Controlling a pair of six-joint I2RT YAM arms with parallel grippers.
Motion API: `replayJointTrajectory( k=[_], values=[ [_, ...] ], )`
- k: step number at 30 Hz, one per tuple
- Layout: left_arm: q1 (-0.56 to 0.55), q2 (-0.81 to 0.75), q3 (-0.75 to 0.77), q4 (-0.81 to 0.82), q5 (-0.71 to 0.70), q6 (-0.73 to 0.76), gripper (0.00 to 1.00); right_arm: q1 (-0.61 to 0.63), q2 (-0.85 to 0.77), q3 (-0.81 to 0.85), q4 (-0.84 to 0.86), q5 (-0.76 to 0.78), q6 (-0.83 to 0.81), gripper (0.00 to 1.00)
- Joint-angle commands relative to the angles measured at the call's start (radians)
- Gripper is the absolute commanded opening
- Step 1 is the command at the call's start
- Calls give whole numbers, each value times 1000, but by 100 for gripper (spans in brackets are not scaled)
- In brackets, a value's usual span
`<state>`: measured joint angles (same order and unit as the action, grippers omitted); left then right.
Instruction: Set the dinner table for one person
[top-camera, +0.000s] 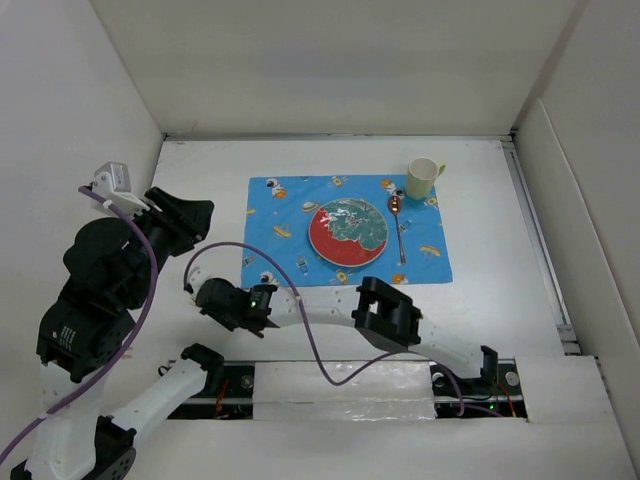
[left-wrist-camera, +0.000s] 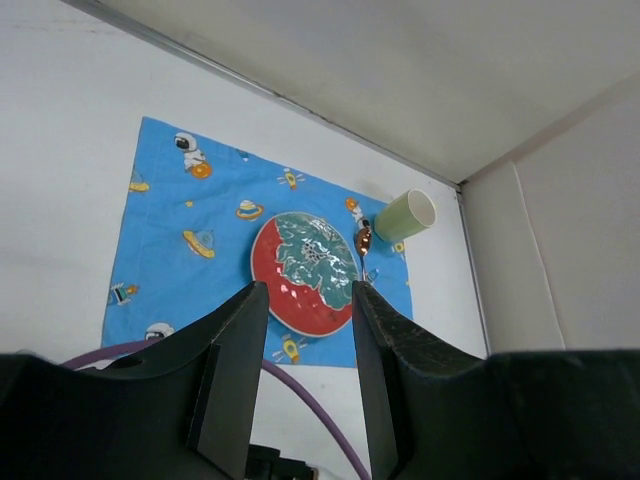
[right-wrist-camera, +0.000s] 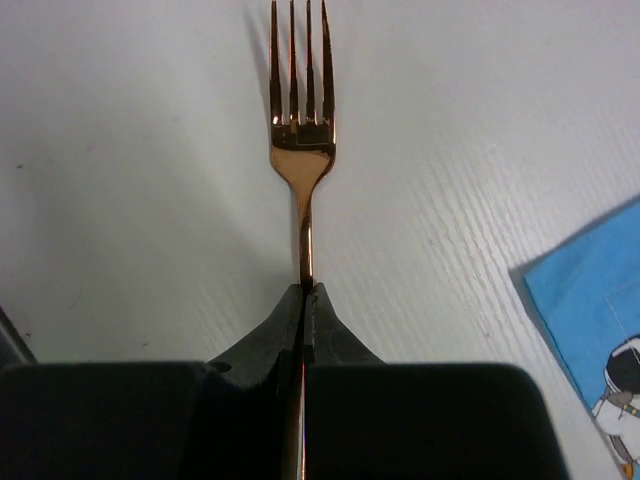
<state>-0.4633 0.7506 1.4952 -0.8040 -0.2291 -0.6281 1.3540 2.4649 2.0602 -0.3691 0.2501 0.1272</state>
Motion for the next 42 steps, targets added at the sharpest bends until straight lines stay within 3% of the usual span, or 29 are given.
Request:
replayJointTrajectory(
  k=[1, 8, 17, 42],
  values=[
    [0, 7, 10, 60, 7, 34, 36, -80, -50, 70, -39, 97, 126, 0],
    [0, 6, -75, 129, 36, 33, 36, -309, -196, 12, -70, 115, 450, 0],
    [0, 4, -191, 201, 79, 45, 36, -492, -172, -22, -132, 113, 681, 0],
    [0, 12, -273, 239, 88, 70, 36, -523, -55, -21, -188, 68, 703, 2]
  ],
)
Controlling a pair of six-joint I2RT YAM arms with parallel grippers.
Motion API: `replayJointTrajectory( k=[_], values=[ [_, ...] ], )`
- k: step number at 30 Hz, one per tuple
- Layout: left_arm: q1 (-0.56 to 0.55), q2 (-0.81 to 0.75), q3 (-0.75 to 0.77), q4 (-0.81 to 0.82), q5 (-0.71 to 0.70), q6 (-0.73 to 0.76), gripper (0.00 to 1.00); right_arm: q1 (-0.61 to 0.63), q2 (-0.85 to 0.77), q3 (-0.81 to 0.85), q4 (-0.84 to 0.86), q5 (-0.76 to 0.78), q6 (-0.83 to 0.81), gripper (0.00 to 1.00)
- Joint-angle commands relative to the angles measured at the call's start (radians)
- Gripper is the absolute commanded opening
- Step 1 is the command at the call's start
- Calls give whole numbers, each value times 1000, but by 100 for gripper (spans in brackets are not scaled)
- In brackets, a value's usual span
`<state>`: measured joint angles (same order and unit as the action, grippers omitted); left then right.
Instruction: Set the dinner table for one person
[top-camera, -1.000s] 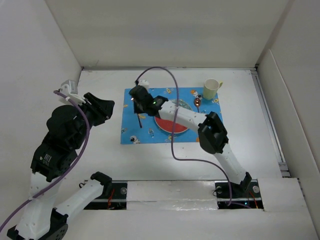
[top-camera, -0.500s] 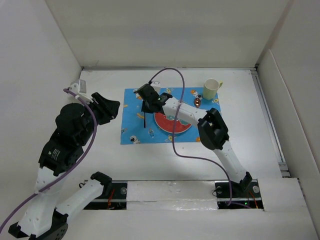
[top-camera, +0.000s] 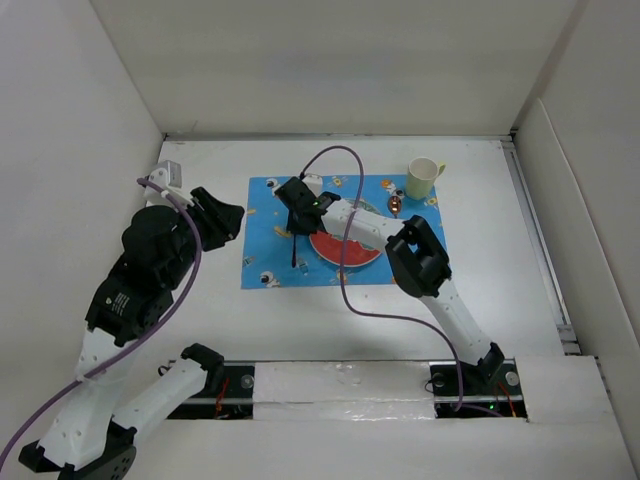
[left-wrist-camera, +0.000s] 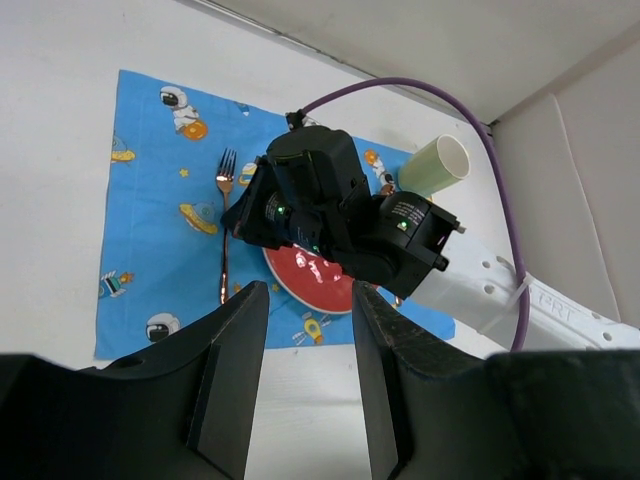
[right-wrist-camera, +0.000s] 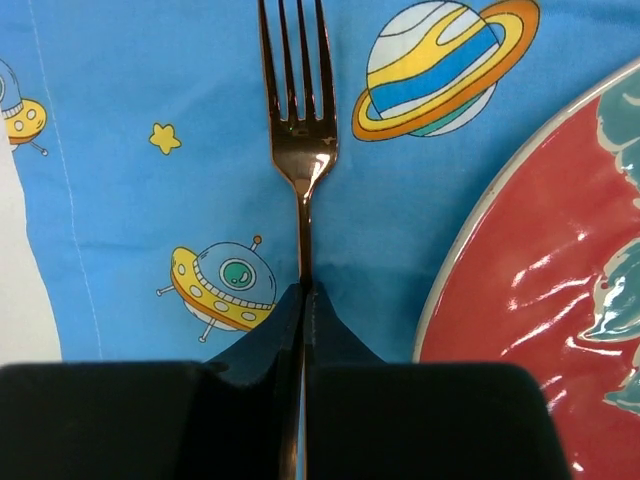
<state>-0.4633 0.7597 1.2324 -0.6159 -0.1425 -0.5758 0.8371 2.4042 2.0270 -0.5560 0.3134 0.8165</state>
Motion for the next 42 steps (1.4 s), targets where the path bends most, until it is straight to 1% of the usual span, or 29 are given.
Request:
replayJointTrajectory(
  k=[1, 3, 4, 5, 6, 7, 8, 10, 11, 12, 13, 14, 15, 17, 19, 20, 21, 22, 23, 24, 25, 26, 27, 28, 29, 31, 36, 38, 42],
  values=[
    [0, 4, -11, 51, 1, 19, 36, -6, 6, 9, 1, 1, 13, 10],
    [0, 7, -14, 56, 0, 21, 37, -6, -2, 13, 1, -17, 10, 19],
    [0, 13, -13, 58, -3, 24, 37, -6, -7, 18, 2, -20, 10, 29],
    [0, 15, -11, 58, -5, 25, 38, -6, -14, 22, 2, -26, 7, 35],
    [0, 18, -8, 59, -14, 28, 41, -6, -39, 29, 1, -43, 3, 39],
    [0, 24, -2, 61, -19, 28, 42, -6, -54, 38, 1, -49, -2, 47],
    [0, 26, 4, 62, -25, 37, 45, -6, -74, 41, 5, -59, -19, 52],
    [0, 39, 16, 76, -35, 47, 52, -6, -147, 44, 30, -112, -49, 66],
    [0, 44, 22, 82, -37, 51, 55, -6, -172, 48, 33, -129, -80, 72],
    [0, 59, 29, 93, -37, 60, 60, -6, -200, 53, 27, -158, -95, 74],
    [0, 69, 44, 99, -34, 63, 63, -6, -259, 56, 19, -168, -112, 74],
    [0, 90, 61, 119, -26, 74, 70, -29, -325, 50, -7, -197, -166, 100],
    [0, 99, 61, 119, -26, 74, 70, -29, -326, 50, -7, -197, -166, 100],
    [0, 124, 91, 134, -20, 79, 73, -52, -442, 6, -24, -217, -224, 100],
    [0, 167, 133, 163, -19, 86, 76, -110, -541, -63, -51, -205, -249, 100],
    [0, 179, 150, 171, -25, 90, 76, -139, -674, -118, -33, -189, -263, 100],
    [0, 208, 192, 179, -51, 96, 77, -226, -823, -246, 43, -179, -263, 100],
    [0, 223, 223, 174, -75, 99, 77, -283, -824, -317, 44, -186, -263, 100],
    [0, 236, 249, 167, -104, 102, 78, -347, -979, -386, 101, -192, -263, 100],
    [0, 253, 274, 165, -155, 106, 79, -418, -1049, -512, 128, -213, -261, 100],
    [0, 257, 310, 166, -182, 117, 81, -570, -1117, -566, 146, -221, -260, 100],
    [0, 257, 321, 177, -209, 122, 86, -643, -1228, -609, 175, -215, -260, 100],
    [0, 250, 331, 188, -250, 128, 88, -717, -1272, -649, 183, -217, -260, 100],
    [0, 242, 328, 200, -265, 134, 91, -851, -1307, -703, 185, -224, -260, 100],
    [9, 233, 319, 232, -278, 146, 99, -893, -1333, -721, 182, -241, -260, 100],
    [9, 202, 283, 255, -287, 159, 99, -903, -1358, -726, 151, -147, -275, 100],
    [9, 164, 197, 243, -301, 163, 99, -900, -1314, -728, 154, -108, -283, 100],
    [9, 167, 170, 207, -301, 146, 99, -900, -1291, -725, 162, -118, -269, 100],
    [9, 167, 144, 205, -286, 123, 99, -909, -1257, -709, 182, -200, -260, 100]
  ],
)
